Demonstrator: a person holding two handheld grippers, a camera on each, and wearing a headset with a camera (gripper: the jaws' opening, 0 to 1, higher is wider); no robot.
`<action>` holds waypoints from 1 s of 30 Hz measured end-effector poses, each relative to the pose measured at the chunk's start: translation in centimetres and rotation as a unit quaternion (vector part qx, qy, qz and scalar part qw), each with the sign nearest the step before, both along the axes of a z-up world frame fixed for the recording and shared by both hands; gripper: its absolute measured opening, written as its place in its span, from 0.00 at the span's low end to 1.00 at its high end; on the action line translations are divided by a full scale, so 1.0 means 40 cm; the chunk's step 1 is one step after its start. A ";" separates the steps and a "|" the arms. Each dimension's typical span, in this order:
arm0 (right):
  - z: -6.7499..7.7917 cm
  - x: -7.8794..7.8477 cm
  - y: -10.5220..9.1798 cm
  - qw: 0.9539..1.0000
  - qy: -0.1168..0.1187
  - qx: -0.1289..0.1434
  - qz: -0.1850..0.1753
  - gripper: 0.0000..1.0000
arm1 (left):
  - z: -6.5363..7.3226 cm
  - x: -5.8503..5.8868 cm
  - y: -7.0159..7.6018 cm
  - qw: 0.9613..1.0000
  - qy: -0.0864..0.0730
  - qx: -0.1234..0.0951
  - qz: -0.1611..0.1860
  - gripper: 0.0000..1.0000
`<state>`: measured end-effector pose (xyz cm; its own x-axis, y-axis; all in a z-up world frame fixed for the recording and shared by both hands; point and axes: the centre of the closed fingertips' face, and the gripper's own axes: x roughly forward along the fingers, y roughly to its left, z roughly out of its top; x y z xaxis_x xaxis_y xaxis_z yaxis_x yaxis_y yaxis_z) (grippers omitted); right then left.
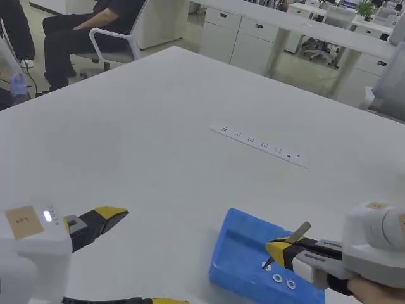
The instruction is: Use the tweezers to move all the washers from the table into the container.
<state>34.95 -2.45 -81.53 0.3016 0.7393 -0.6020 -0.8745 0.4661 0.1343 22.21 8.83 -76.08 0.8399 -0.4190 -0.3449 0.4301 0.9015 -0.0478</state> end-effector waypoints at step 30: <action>-0.057 0.009 0.007 0.999 0.002 -0.028 0.027 0.04 | -0.012 -0.002 0.001 1.000 0.007 0.008 -0.005 0.84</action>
